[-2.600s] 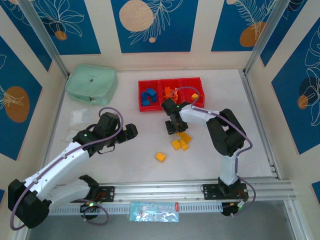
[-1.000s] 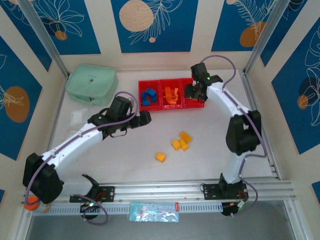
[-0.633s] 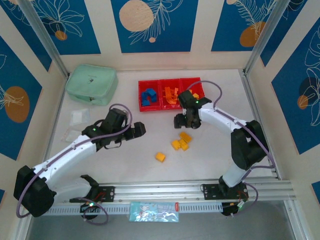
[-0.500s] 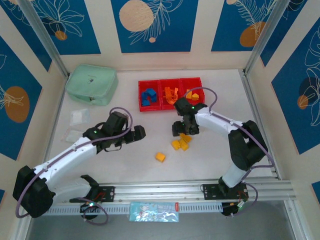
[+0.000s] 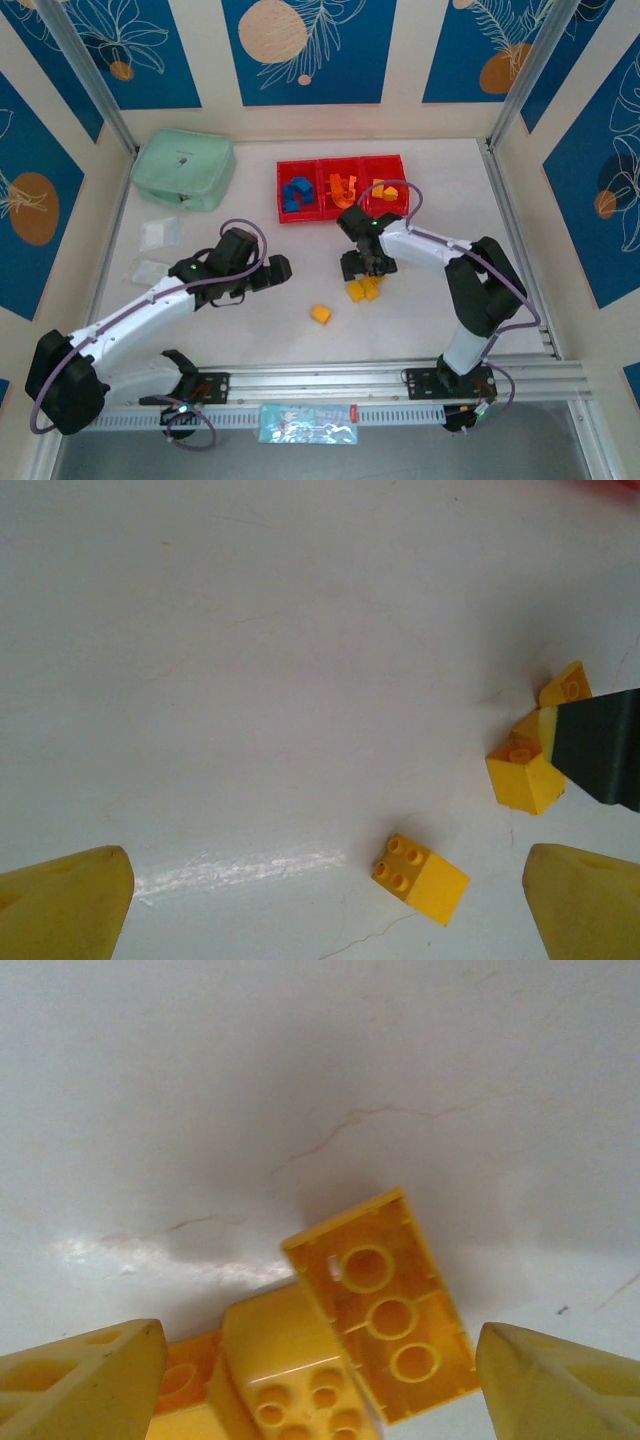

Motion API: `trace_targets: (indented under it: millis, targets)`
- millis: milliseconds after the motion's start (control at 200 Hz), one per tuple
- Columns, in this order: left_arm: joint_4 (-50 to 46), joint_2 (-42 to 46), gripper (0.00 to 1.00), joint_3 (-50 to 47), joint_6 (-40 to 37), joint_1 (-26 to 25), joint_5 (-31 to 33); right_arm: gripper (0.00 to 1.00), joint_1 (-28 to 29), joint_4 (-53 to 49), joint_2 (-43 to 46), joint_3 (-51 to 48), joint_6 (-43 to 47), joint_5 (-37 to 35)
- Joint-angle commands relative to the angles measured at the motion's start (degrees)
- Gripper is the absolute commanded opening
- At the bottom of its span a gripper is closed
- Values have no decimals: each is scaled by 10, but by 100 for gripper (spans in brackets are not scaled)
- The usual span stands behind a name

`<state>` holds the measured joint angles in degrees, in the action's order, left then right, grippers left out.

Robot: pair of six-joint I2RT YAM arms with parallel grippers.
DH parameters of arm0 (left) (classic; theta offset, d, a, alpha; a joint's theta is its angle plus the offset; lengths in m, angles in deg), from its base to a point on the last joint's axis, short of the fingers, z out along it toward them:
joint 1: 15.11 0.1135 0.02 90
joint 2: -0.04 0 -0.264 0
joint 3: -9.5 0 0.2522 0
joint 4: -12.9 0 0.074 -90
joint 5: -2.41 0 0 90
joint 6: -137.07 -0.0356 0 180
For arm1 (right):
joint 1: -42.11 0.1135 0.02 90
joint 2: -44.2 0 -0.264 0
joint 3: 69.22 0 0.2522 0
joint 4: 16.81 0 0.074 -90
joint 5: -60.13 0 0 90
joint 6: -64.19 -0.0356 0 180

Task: Sort the legos into containers by color
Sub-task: Pick up the lego from the center of the table.

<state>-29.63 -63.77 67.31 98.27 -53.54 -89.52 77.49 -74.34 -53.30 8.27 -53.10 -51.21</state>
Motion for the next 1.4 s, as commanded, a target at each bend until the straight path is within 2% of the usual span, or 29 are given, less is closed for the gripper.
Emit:
trace_targets:
  millis: [0,280,415,820,895,1195,1395]
  targets:
    - [-2,4,99,8,6,-6,12,82,-18,-5,3,10,1,-14]
    - [-8,6,99,9,2,-6,16,80,-60,26,-38,5,16,11]
    - [-6,3,99,12,2,-6,15,76,-77,30,-52,8,25,15]
    - [-3,-10,99,22,-3,-6,12,35,-82,49,-59,-2,28,56]
    - [-4,-15,99,29,-7,-6,9,31,-83,48,-51,0,27,55]
    - [10,-63,99,79,-29,-6,-4,30,-105,22,-6,74,42,47]
    - [34,-108,99,127,-45,-6,-7,30,-145,10,-61,196,63,22]
